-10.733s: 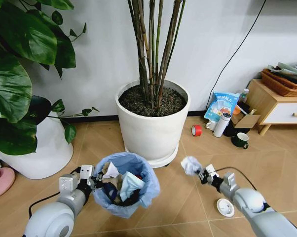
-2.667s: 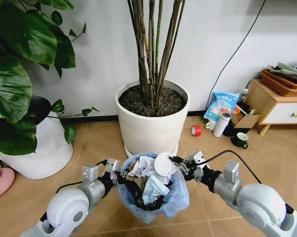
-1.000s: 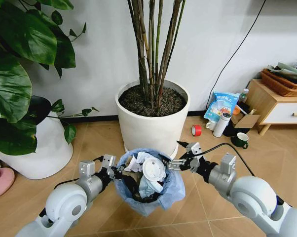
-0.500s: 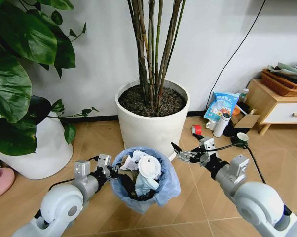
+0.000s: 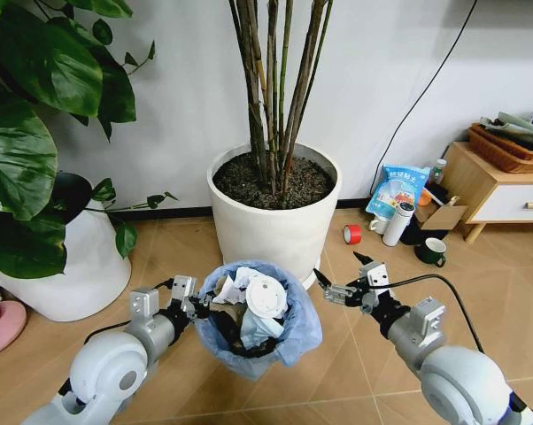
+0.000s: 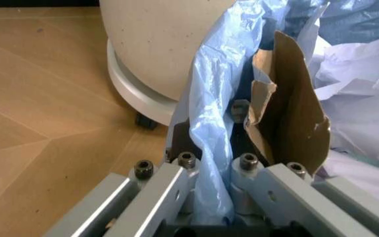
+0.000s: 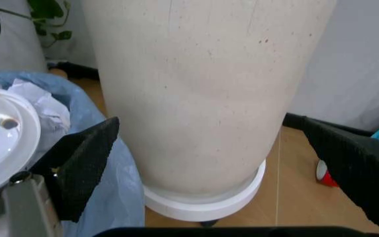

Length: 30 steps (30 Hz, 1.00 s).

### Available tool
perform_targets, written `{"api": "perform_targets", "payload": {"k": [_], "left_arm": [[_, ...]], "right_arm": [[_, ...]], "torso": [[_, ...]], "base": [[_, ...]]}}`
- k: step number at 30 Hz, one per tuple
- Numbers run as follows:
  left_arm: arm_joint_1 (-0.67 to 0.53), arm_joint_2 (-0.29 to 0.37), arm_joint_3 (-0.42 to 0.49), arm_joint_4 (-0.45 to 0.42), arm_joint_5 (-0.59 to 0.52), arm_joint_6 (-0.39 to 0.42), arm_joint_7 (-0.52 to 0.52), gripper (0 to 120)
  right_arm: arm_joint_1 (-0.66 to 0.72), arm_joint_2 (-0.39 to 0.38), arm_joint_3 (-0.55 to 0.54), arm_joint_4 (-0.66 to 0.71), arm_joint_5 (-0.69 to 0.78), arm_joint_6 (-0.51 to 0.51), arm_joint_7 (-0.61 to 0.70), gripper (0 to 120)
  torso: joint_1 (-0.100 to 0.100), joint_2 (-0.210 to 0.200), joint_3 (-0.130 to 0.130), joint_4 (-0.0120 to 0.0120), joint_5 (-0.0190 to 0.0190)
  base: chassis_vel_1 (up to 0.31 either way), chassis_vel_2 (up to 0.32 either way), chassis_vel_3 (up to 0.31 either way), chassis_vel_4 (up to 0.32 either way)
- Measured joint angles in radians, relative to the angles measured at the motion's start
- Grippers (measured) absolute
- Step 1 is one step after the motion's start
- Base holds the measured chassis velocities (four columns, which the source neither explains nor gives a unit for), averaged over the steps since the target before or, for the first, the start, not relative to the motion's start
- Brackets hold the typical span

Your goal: Pick up the trash bin and place the garbage on the floor into it.

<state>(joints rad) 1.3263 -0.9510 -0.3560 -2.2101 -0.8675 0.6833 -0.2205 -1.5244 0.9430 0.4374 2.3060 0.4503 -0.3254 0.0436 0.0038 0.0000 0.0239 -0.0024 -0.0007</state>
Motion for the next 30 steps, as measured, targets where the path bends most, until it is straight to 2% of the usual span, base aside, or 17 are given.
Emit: {"api": "perform_targets", "payload": {"k": [13, 30], "left_arm": [[-0.024, 0.004, -0.002, 0.02, -0.01, -0.002, 0.004, 0], [-0.022, 0.0, -0.002, 0.021, -0.01, -0.005, 0.005, 0]], "right_arm": [[0.009, -0.004, -0.004, 0.0, 0.023, -0.026, 0.002, 100], [0.021, -0.006, -0.011, -0.011, 0.025, -0.023, -0.002, 100]], "torso": [[0.0, 0.0, 0.0, 0.0004, -0.0001], [0.0, 0.0, 0.0, 0.0001, -0.0002]], "base": [[0.126, 0.078, -0.106, -0.072], [0.125, -0.1, -0.135, 0.099]]}}
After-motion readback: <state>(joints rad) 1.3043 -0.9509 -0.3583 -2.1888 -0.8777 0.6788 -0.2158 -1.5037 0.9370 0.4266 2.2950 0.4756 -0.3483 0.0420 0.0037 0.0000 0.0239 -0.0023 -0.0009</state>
